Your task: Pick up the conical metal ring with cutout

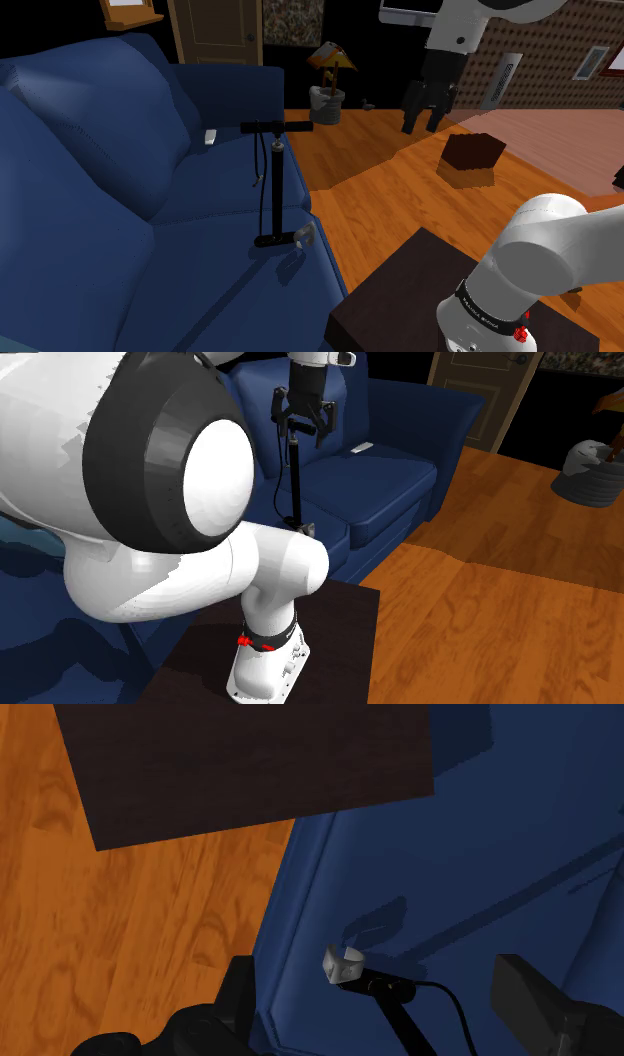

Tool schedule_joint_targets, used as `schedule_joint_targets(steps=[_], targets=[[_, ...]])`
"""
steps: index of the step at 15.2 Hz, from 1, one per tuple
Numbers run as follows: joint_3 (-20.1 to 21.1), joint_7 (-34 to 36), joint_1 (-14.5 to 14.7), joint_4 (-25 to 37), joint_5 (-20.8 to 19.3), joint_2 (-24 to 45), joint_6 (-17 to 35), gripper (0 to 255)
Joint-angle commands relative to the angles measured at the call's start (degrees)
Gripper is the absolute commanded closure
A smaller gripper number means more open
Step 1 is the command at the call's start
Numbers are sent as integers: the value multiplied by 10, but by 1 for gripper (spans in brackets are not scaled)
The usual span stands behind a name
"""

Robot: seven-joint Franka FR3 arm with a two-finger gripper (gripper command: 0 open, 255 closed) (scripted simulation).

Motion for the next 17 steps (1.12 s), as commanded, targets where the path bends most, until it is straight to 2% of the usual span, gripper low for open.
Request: schedule_joint_targets(steps=[1,9,17], targets=[[0,0,0,0,0,0,0,0],[-7,-84,25,-90,-18,78,165,0],[-14,-163,50,-128,-28,214,339,0]])
